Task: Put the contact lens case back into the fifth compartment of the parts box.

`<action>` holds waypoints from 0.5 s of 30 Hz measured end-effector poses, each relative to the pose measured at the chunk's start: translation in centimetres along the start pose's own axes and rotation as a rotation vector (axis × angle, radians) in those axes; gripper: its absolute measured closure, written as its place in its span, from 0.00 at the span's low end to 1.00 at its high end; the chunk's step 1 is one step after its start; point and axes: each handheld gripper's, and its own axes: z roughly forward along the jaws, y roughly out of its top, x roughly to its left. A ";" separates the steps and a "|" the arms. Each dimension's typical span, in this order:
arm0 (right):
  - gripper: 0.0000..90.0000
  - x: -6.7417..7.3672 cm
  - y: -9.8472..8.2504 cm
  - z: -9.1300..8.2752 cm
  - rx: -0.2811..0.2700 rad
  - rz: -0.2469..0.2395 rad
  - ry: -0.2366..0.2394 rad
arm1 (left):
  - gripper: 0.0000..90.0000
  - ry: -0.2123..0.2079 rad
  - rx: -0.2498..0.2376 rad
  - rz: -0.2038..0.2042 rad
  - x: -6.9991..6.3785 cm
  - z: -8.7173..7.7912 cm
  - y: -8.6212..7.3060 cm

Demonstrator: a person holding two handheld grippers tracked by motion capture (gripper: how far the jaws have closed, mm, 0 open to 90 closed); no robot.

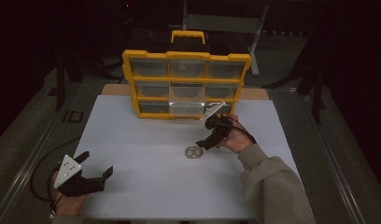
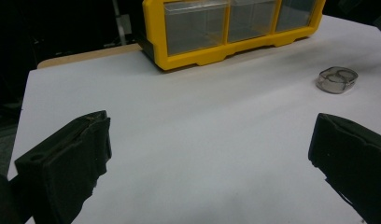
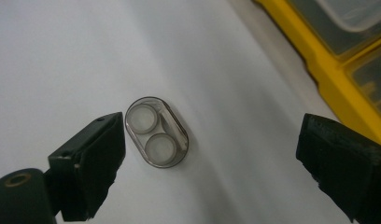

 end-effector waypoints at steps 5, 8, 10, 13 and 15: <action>0.09 0.5 0.3 1.0 0.019 -0.032 0.032 | 0.00 0.000 0.001 -0.001 0.0 0.0 0.0; 0.09 0.8 0.5 1.5 0.034 -0.055 0.042 | 0.00 -0.001 0.000 0.000 -0.1 0.0 0.0; 0.09 0.8 0.6 1.7 0.038 -0.059 0.044 | 0.00 -0.001 0.001 0.000 -0.1 0.0 0.0; 0.12 1.1 0.8 2.4 0.074 -0.072 0.050 | 0.00 -0.002 0.002 0.003 -0.1 0.0 0.0; 0.12 1.3 0.9 2.8 0.093 -0.071 0.058 | 0.00 -0.002 0.001 0.001 -0.1 0.0 0.0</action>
